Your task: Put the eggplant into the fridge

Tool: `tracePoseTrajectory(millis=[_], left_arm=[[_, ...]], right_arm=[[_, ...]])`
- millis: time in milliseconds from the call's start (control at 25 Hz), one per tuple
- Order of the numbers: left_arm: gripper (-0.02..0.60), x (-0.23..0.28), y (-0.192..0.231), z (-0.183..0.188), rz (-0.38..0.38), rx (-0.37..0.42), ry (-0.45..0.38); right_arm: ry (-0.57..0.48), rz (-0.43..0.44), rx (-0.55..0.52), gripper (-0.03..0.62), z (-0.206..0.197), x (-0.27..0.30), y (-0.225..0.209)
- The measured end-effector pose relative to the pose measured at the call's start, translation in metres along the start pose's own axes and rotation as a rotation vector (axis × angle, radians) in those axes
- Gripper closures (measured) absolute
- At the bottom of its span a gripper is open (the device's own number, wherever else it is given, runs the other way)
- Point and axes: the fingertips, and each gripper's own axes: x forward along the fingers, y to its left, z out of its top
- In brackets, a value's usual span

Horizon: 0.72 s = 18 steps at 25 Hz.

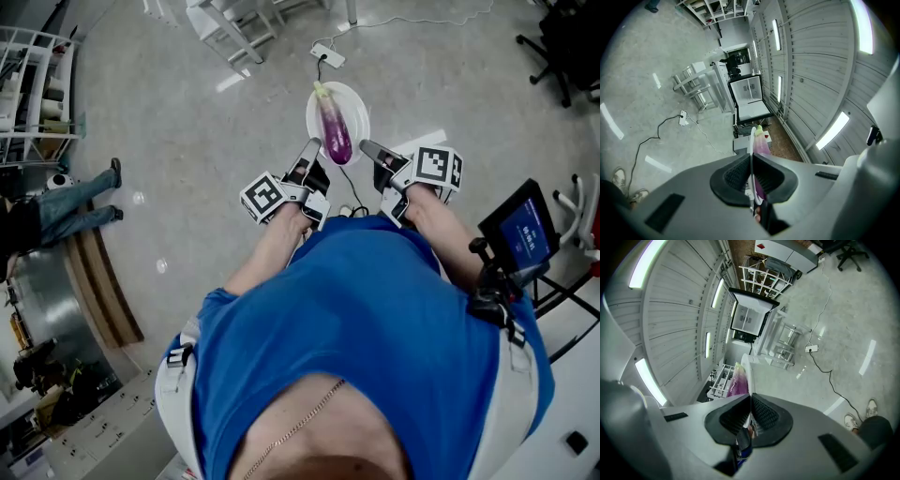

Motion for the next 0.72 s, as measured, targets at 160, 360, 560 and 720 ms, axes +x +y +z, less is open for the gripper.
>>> tracePoseTrajectory(millis=[160, 360, 560, 720], left_arm=[[0.555, 0.003, -0.002, 0.001, -0.013, 0.005, 0.008], [0.555, 0.006, 0.001, 0.004, -0.002, 0.021, 0.022], [0.555, 0.013, -0.001, 0.004, -0.003, 0.007, 0.034], [0.555, 0.014, -0.005, 0.004, -0.009, -0.004, 0.035]], right_arm=[[-0.007, -0.008, -0.008, 0.583, 0.002, 0.0, 0.001], [-0.019, -0.006, -0.003, 0.583, 0.005, 0.001, 0.001], [-0.031, -0.012, 0.001, 0.583, 0.011, -0.001, 0.002], [-0.031, -0.007, 0.006, 0.583, 0.013, -0.001, 0.006]])
